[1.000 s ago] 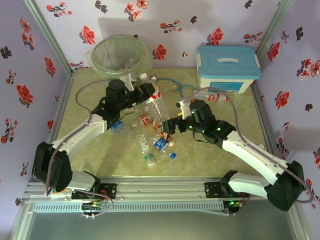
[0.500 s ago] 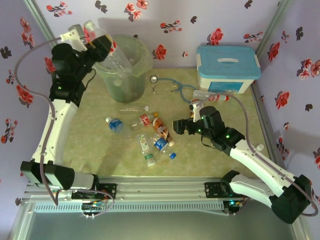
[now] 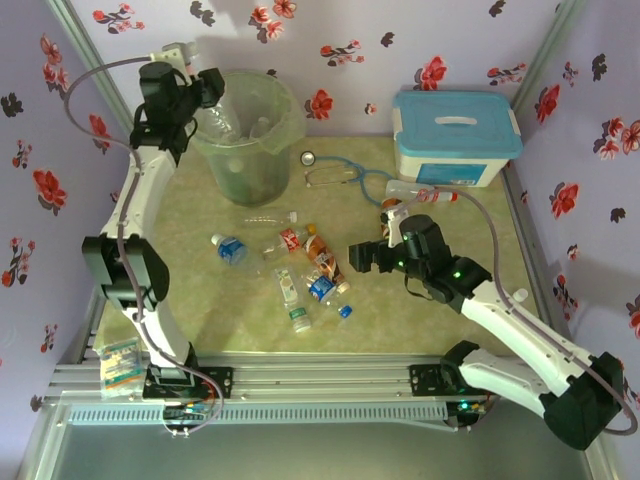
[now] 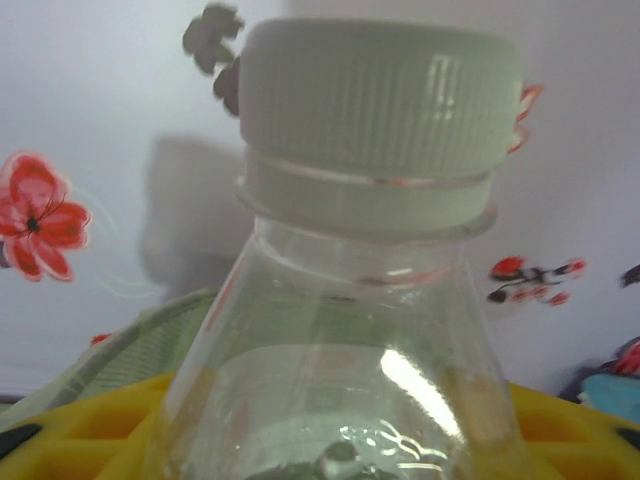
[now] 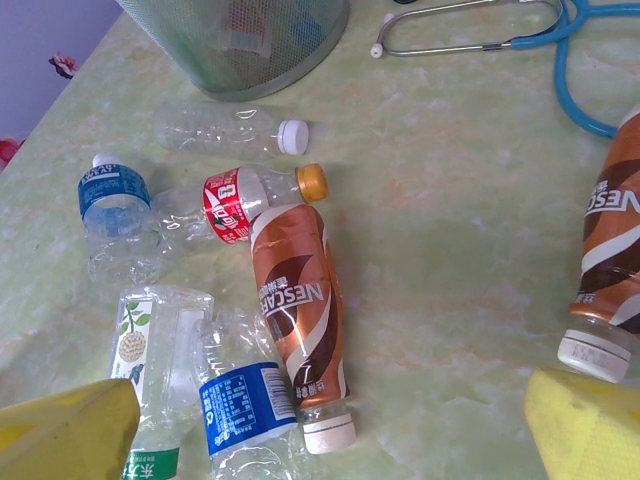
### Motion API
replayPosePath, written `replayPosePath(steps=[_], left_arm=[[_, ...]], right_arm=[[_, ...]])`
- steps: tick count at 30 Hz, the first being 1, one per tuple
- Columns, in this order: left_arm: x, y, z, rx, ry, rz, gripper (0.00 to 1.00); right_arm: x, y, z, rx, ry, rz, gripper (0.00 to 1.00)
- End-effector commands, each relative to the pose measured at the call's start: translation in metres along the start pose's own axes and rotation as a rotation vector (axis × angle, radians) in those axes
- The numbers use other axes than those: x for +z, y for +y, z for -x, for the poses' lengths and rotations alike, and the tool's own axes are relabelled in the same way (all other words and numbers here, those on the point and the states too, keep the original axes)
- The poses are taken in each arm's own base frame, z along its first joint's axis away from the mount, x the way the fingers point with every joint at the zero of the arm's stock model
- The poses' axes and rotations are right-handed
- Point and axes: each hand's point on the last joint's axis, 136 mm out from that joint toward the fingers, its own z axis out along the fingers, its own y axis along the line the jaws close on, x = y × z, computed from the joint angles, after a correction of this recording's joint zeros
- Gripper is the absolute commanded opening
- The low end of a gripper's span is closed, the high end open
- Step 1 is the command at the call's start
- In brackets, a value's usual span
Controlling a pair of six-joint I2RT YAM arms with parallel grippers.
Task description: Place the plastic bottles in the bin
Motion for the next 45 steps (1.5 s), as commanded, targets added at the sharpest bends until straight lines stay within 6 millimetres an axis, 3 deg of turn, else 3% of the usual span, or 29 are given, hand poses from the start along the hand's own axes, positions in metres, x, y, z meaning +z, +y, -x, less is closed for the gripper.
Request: replayPosePath(steps=[1,8,13,15,18,22,26,29,37,39,41,45], left_arm=[[0.006,0.011,0.002,0.132,0.022,0.062,0.55],[0.023,0.010,-0.066,0.144,0.231,-0.028,0.47],[0.029,0.021,-0.118,0.159,0.383,-0.027,0.44],[0.027,0.023,-0.114,0.162,0.360,-0.020,0.42],[0.022,0.015,-0.092,0.157,0.316,-0.026,0.42],[0.013,-0.003,-0.052,0.111,0.223,-0.063,0.42],[0.010,-0.020,-0.037,0.042,0.167,-0.130,0.43],[0.017,-0.018,-0.048,0.013,0.185,-0.136,0.44],[0.040,0.010,-0.132,0.040,0.395,-0.068,0.42],[0.042,0.012,-0.143,0.058,0.426,-0.057,0.42],[0.043,0.011,-0.144,0.055,0.422,-0.059,0.42],[0.041,0.002,-0.119,0.033,0.371,-0.067,0.43]], right_arm=[[-0.004,-0.007,-0.002,0.013,0.001,-0.032,0.99],[0.004,-0.012,-0.008,0.008,0.023,-0.055,0.99],[0.008,-0.014,-0.008,0.003,0.036,-0.066,0.99],[0.009,-0.014,-0.008,-0.001,0.039,-0.070,0.99],[0.010,-0.014,-0.006,-0.003,0.034,-0.073,0.99],[0.013,-0.014,-0.007,0.001,0.035,-0.069,0.99],[0.014,-0.015,-0.010,0.009,0.039,-0.068,0.99],[0.012,-0.017,-0.012,0.009,0.041,-0.074,0.99],[0.007,-0.021,-0.015,-0.003,0.036,-0.095,0.99],[0.008,-0.021,-0.014,-0.002,0.037,-0.098,0.99],[0.008,-0.021,-0.014,-0.004,0.036,-0.097,0.99],[0.011,-0.022,-0.013,-0.002,0.041,-0.101,0.99]])
